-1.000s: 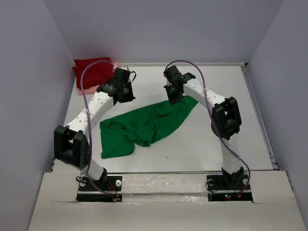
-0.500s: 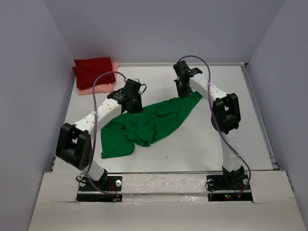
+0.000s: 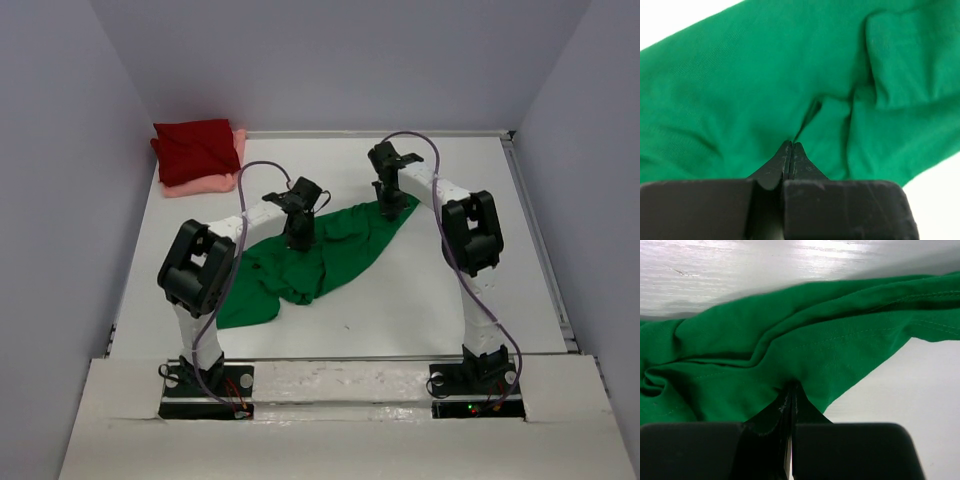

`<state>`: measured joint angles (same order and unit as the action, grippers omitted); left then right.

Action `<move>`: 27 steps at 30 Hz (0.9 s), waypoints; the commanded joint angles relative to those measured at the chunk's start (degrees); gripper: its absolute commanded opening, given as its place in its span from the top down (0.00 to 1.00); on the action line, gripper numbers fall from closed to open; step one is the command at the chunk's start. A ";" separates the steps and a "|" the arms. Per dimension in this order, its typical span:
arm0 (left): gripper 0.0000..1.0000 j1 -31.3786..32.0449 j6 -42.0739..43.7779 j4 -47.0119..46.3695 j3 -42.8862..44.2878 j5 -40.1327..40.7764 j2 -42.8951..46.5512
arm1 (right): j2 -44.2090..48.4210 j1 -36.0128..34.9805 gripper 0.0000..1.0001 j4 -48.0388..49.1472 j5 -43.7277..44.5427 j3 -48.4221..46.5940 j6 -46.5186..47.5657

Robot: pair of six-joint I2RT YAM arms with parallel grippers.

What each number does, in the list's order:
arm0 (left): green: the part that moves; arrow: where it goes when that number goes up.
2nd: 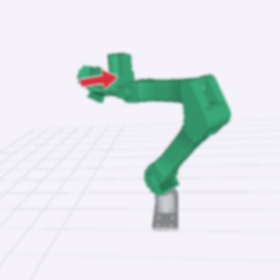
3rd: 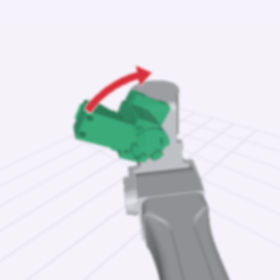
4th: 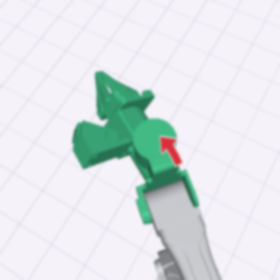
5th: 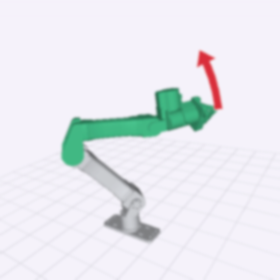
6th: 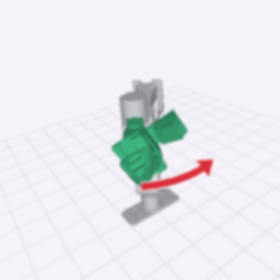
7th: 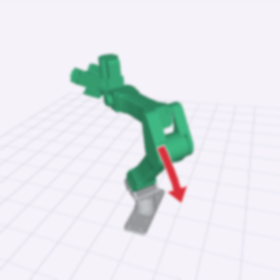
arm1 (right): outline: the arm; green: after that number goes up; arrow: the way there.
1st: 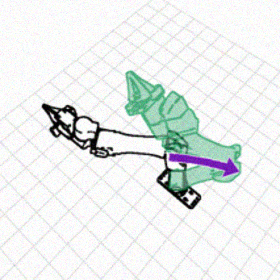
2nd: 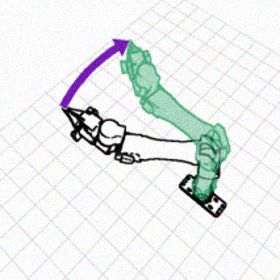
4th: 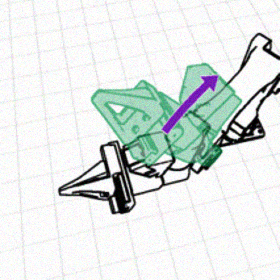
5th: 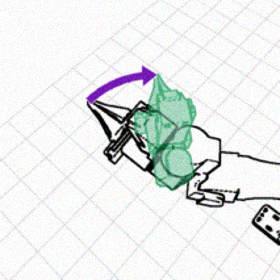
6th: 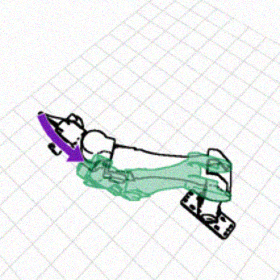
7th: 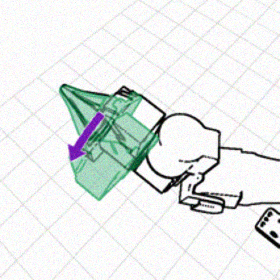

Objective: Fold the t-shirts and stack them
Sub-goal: Flatten out the tshirt

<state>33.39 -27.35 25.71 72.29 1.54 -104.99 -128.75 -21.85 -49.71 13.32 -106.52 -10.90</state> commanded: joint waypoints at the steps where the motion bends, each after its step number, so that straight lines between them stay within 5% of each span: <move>1: 1.00 0.63 0.02 0.83 5.48 0.22 -2.76 | 3.59 -0.04 1.00 3.48 0.04 2.63 -0.53; 9: 1.00 0.72 1.42 6.27 19.54 1.89 -11.10 | 7.80 -0.04 1.00 5.59 -0.22 12.20 -4.39; 23: 1.00 0.28 3.62 16.90 47.66 -2.07 -29.31 | 31.53 -7.16 1.00 11.56 -4.27 36.81 -11.34; 27: 1.00 0.89 -0.24 9.48 38.85 8.21 -19.14 | 35.06 -14.19 1.00 9.82 2.75 37.19 -12.31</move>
<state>33.74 -25.82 38.46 115.94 3.77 -135.28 -96.25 -31.20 -40.88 11.81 -68.45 -21.10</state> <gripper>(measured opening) 0.011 0.010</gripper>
